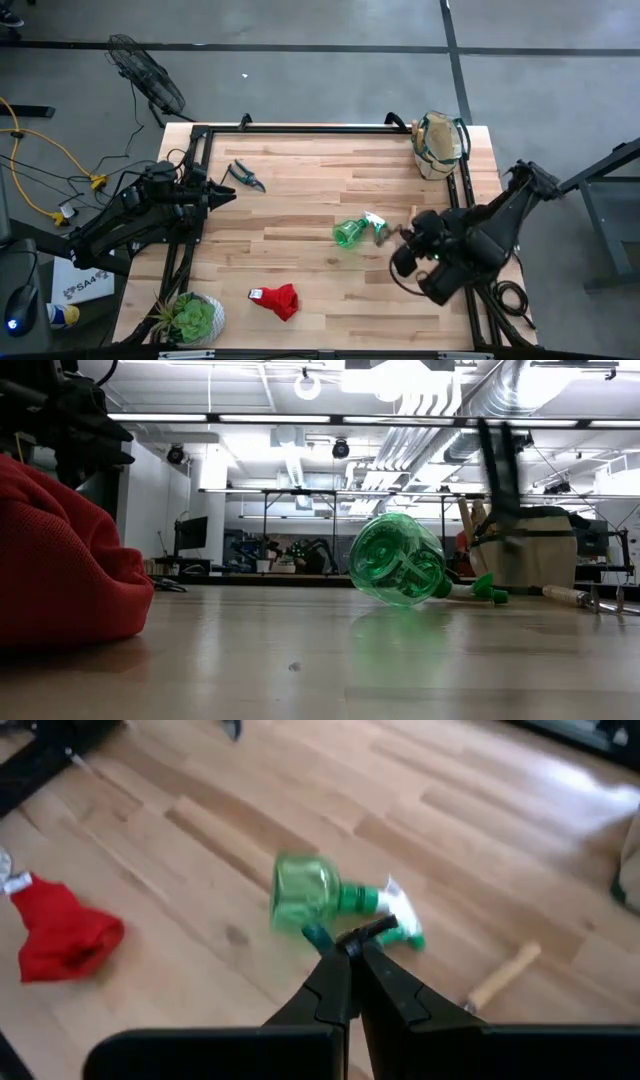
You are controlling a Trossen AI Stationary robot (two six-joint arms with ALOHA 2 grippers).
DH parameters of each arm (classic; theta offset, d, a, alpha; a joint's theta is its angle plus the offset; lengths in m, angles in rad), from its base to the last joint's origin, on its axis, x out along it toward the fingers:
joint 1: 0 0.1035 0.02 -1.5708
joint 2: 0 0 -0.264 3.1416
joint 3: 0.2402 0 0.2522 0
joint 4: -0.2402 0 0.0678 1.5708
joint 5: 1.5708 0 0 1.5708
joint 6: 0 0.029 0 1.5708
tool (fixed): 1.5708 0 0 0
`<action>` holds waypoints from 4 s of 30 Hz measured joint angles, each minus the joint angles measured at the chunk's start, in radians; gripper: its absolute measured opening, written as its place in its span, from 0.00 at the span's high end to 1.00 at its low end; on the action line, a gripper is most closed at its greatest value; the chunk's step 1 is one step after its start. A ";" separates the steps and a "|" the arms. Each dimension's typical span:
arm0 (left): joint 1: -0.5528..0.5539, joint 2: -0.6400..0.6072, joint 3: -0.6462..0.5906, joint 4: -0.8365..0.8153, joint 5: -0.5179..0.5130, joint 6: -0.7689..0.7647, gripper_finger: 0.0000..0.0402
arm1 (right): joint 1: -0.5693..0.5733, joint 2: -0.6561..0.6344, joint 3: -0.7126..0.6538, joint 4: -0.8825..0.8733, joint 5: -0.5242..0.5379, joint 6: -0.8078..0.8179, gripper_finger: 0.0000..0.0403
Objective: Pick & Place Garden tools in Gardening bag
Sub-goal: Put the right shear scissors into the gardening bag
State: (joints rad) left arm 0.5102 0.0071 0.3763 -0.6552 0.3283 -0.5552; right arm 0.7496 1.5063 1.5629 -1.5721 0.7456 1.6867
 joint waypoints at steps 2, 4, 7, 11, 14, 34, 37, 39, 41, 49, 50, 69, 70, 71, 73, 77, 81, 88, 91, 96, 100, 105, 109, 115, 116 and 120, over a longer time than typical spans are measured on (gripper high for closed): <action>0.000 0.000 0.000 0.000 0.000 0.000 0.62 | -0.033 0.000 0.035 0.000 0.016 -0.059 0.99; 0.000 0.000 0.000 0.000 0.000 0.000 0.62 | -0.065 -0.001 0.072 0.001 0.041 -0.111 0.99; 0.000 0.000 0.000 0.000 0.000 0.000 0.62 | -0.112 -0.001 0.128 0.001 0.100 -0.175 0.99; 0.000 0.000 0.000 0.000 0.000 0.000 0.62 | -0.185 -0.001 0.202 0.001 0.151 -0.278 0.99; 0.000 0.000 0.000 0.000 0.000 0.000 0.62 | -0.246 -0.001 0.247 0.001 0.173 -0.348 0.99; 0.000 0.000 0.000 0.000 0.000 0.000 0.62 | -0.578 -0.065 0.322 0.000 0.139 -0.531 0.99; 0.000 0.000 0.000 0.000 0.000 0.000 0.62 | -0.605 -0.085 0.322 0.000 0.110 -0.544 0.99; 0.000 0.000 0.000 0.000 0.000 0.000 0.62 | -0.621 -0.097 0.322 0.000 0.095 -0.558 0.99; 0.000 0.000 0.000 0.000 0.000 0.000 0.62 | -0.638 -0.109 0.322 0.000 0.074 -0.568 0.99; 0.000 0.000 0.000 0.000 0.000 0.000 0.62 | -0.689 -0.155 0.322 0.000 -0.004 -0.619 0.99; 0.000 0.000 0.000 0.000 0.000 0.000 0.62 | -0.695 -0.163 0.322 0.001 -0.014 -0.624 0.99; 0.000 0.000 0.000 0.000 0.000 0.000 0.62 | -0.775 -0.322 0.116 0.000 -0.098 -0.507 0.99; 0.000 0.000 0.000 0.000 0.000 0.000 0.62 | -0.770 -0.332 0.101 0.000 -0.098 -0.498 0.99; 0.000 0.000 0.000 0.000 0.000 0.000 0.62 | -0.768 -0.341 0.089 0.000 -0.098 -0.491 0.99; 0.000 0.000 0.000 0.000 0.000 0.000 0.62 | -0.767 -0.361 0.074 0.001 -0.101 -0.491 0.99; 0.000 0.000 0.000 0.000 0.000 0.000 0.62 | -0.767 -0.398 0.063 0.002 -0.109 -0.524 0.99; 0.000 0.000 0.000 0.000 0.000 0.000 0.62 | -0.770 -0.434 0.061 0.002 -0.109 -0.587 0.99; 0.000 0.000 0.000 0.000 0.000 0.000 0.62 | -0.772 -0.499 0.061 0.001 -0.108 -0.710 0.99; 0.000 0.000 0.000 0.000 0.000 0.000 0.62 | -0.767 -0.528 0.061 0.000 -0.132 -0.795 0.99; 0.000 0.000 0.000 0.000 0.000 0.000 0.62 | -0.747 -0.581 0.059 0.001 -0.168 -0.884 0.99; 0.000 0.000 0.000 0.000 0.000 0.000 0.62 | -0.743 -0.639 0.055 0.003 -0.180 -0.903 0.99; 0.000 0.000 0.000 0.000 0.000 0.000 0.62 | -0.745 -0.713 -0.020 0.001 -0.170 -0.903 0.99; 0.000 0.000 0.000 0.000 0.000 0.000 0.62 | -0.775 -0.765 -0.101 0.000 -0.142 -0.898 0.99; 0.000 0.000 0.000 0.000 0.000 0.000 0.62 | -0.843 -0.799 -0.180 -0.001 -0.087 -0.898 0.99; 0.000 0.000 0.000 0.000 0.000 0.000 0.62 | -0.851 -0.800 -0.181 -0.001 -0.078 -0.903 0.99; 0.000 0.000 0.000 0.000 0.000 0.000 0.62 | -0.871 -0.800 -0.181 0.001 -0.044 -0.922 0.99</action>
State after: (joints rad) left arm 0.5102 0.0071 0.3763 -0.6553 0.3280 -0.5552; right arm -0.1214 0.7067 1.3815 -1.5711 0.7015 0.7649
